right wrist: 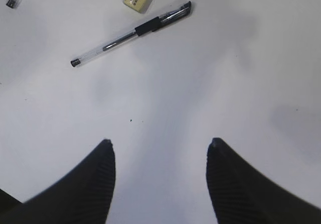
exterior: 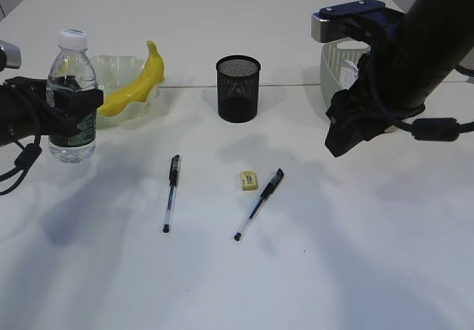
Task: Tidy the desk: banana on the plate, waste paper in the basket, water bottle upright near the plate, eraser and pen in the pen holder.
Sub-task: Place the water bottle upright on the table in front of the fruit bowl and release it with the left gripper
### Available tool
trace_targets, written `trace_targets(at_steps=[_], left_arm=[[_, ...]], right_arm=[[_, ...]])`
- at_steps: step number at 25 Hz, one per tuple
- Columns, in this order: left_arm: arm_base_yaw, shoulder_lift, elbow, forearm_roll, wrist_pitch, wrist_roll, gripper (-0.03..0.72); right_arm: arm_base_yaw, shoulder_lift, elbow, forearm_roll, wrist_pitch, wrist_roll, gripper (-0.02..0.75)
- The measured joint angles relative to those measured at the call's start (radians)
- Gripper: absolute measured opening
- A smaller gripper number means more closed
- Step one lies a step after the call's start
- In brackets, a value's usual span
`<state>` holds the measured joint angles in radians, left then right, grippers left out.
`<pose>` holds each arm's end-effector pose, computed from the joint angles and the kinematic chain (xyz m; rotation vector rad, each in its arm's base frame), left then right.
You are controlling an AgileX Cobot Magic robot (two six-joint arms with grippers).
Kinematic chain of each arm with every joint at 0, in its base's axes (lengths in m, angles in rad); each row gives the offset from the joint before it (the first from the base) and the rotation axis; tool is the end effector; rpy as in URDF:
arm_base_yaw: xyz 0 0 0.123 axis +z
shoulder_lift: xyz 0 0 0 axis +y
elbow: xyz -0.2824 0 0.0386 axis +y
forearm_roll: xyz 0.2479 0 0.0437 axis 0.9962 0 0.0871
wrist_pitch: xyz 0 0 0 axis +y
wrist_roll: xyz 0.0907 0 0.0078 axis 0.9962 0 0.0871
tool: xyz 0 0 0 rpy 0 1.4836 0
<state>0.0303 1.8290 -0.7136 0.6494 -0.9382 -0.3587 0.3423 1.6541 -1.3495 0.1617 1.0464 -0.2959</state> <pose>0.3368 -0.0342 0.1667 0.3947 1.7171 -0.3824 0.3152 0.1258 0.2827 -0.8077 2.7125 0.2263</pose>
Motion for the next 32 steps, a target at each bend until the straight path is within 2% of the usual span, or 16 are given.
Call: trace_targets(at_steps=[7, 12, 22, 28, 32], left_arm=[[0.0, 0.098, -0.002, -0.056, -0.143, 0.082, 0.415], [0.0, 0.172, -0.008, -0.116, -0.151, 0.095, 0.419], [0.0, 0.22, -0.063, -0.142, -0.147, 0.094, 0.426], [0.0, 0.261, -0.064, -0.239, -0.151, 0.095, 0.429], [0.0, 0.27, -0.064, -0.262, -0.152, 0.095, 0.447]], right_arm=[[0.0, 0.0, 0.0, 0.002, 0.008, 0.006, 0.428], [0.0, 0.0, 0.0, 0.018, 0.012, 0.01, 0.428], [0.002, 0.0, 0.0, 0.024, 0.014, 0.012, 0.428], [0.002, 0.0, 0.0, 0.026, 0.014, 0.014, 0.428], [0.002, 0.0, 0.0, 0.032, 0.014, 0.018, 0.428]])
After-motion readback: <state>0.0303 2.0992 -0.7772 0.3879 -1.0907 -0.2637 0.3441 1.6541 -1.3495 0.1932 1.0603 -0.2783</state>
